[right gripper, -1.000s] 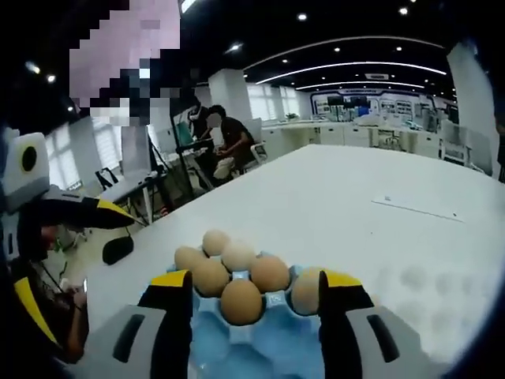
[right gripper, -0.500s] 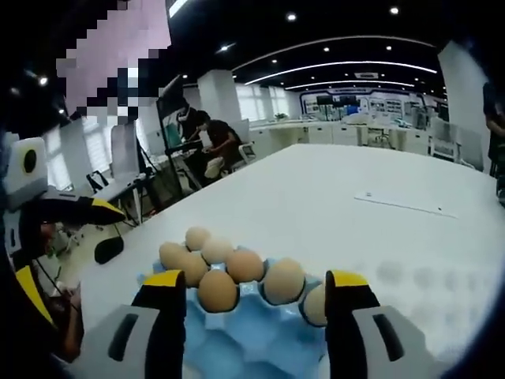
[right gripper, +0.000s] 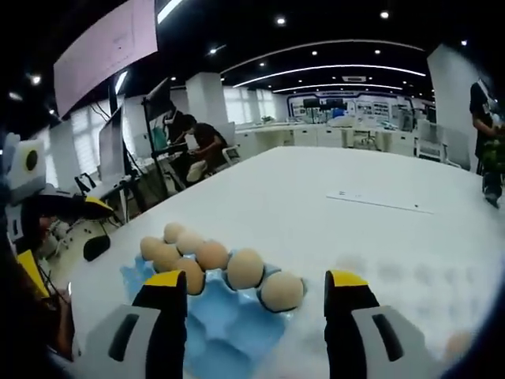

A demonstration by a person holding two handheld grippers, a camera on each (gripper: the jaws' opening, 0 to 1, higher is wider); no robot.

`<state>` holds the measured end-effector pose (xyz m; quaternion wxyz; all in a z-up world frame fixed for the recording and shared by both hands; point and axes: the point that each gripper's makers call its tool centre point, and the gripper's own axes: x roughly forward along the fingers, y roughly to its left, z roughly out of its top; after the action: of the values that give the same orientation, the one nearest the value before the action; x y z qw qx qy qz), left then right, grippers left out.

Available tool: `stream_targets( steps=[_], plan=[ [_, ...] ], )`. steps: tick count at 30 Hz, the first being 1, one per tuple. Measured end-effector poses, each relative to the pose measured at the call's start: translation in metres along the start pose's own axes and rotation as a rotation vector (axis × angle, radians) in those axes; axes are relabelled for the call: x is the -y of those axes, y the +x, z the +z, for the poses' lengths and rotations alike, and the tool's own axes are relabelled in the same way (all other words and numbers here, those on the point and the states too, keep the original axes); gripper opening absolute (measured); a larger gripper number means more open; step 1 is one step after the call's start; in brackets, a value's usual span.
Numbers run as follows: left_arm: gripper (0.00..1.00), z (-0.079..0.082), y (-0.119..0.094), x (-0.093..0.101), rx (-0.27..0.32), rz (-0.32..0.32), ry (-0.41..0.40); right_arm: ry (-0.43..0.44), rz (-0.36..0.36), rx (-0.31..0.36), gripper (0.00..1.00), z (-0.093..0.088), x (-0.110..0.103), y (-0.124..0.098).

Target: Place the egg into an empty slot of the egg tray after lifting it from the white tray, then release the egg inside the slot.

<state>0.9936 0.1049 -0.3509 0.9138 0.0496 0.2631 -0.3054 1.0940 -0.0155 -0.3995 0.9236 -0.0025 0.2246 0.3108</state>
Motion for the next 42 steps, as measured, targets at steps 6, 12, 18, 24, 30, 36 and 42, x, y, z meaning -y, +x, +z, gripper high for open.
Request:
stream_targets(
  steps=[6,12,18,24,30,36,42],
  plan=[
    [1.00,0.000,0.001,0.000,-0.005,-0.001,0.004,0.014,-0.031,-0.004,0.73,-0.005,0.015,-0.008],
    [1.00,0.002,0.004,0.000,-0.008,-0.004,0.008,0.026,-0.058,-0.002,0.73,-0.007,0.028,-0.014],
    [0.99,0.003,0.006,-0.001,-0.010,-0.008,0.012,0.027,-0.084,-0.008,0.72,-0.011,0.041,-0.022],
    [0.99,0.002,0.007,-0.002,-0.015,-0.005,0.010,0.034,-0.111,-0.009,0.72,-0.014,0.056,-0.032],
    [0.99,0.004,0.009,-0.002,-0.012,-0.007,0.010,0.056,-0.146,-0.003,0.72,-0.019,0.074,-0.045],
    [0.99,0.003,0.009,-0.001,-0.016,-0.008,0.012,0.071,-0.184,-0.002,0.72,-0.024,0.090,-0.059],
    [0.99,0.003,0.009,0.002,-0.017,-0.012,0.016,0.088,-0.213,0.007,0.72,-0.026,0.102,-0.071]
  ],
)
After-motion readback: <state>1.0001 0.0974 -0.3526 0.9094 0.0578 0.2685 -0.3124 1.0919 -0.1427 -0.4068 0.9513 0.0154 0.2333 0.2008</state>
